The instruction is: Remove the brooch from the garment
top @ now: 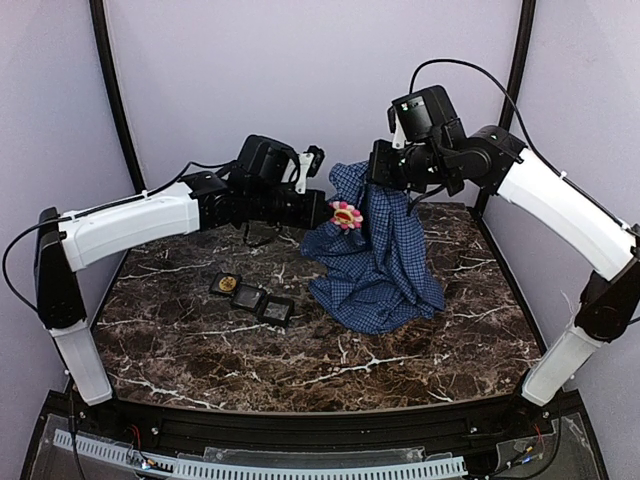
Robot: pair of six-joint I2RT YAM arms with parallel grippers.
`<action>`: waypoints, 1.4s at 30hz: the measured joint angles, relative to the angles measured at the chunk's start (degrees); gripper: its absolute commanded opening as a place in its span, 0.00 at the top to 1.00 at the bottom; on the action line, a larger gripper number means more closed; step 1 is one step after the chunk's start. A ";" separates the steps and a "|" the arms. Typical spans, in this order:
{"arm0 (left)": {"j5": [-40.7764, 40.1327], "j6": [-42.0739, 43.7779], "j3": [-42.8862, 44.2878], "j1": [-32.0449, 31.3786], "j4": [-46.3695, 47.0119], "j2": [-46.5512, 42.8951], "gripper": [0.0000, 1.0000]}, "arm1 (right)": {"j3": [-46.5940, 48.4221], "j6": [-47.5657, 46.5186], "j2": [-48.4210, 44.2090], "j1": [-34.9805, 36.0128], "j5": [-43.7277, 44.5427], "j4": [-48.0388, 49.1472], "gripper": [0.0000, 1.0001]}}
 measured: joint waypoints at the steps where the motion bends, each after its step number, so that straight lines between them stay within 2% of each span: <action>1: 0.46 -0.42 -1.66 1.66 0.46 -1.05 0.99 | -0.85 -0.09 -0.55 -0.39 -1.77 -0.11 1.00; 4: 2.75 -0.79 -3.34 6.40 2.78 -2.64 0.99 | -2.29 -0.57 -0.92 -1.29 -7.54 -0.72 1.00; 8: 4.57 -0.63 -3.19 8.50 3.37 -3.21 0.98 | -2.64 -1.49 -0.79 -2.75 -14.86 -0.07 1.00; 10: 4.61 -0.68 -2.99 8.90 2.91 -3.13 0.84 | -3.15 -1.55 -0.83 -4.00 -19.41 0.85 1.00; 11: 4.59 -0.90 -2.67 9.14 2.60 -2.97 0.68 | -3.74 -1.51 -0.90 -4.63 -21.66 1.42 1.00; 12: 3.74 -1.07 -2.03 9.57 1.99 -2.67 0.58 | -4.37 -1.22 -1.03 -5.27 -23.37 1.66 1.00; 13: 3.06 -0.94 -1.77 10.14 1.46 -2.51 0.43 | -5.03 -0.85 -1.31 -5.75 -24.57 1.70 1.00; 15: 2.12 -0.63 -1.42 11.91 0.31 -2.25 0.31 | -7.10 0.76 -2.67 -6.73 -26.99 2.19 1.00; 18: 1.92 -1.20 -2.08 14.34 -1.09 -2.54 0.22 | -9.53 3.58 -4.42 -7.48 -28.39 4.26 1.00; 25: 5.09 -2.34 -12.17 11.80 -2.69 -13.90 0.20 | -11.08 8.66 -3.61 -7.48 -28.63 9.22 1.00; 30: 6.45 -7.98 -13.22 6.95 0.50 -20.55 0.19 | -10.82 9.22 -2.78 -7.30 -26.29 10.47 1.00; 33: 8.74 -13.03 -13.22 3.67 4.63 -19.98 0.17 | -10.51 8.98 -2.36 -7.04 -25.38 10.54 1.00; 36: 11.13 -17.25 -13.16 2.95 8.15 -16.68 0.16 | -10.58 8.37 -2.19 -6.32 -25.68 10.99 1.00; 42: 12.24 -21.42 -9.33 2.99 8.44 -8.26 0.15 | -12.39 6.82 -2.19 -3.28 -26.58 13.60 1.00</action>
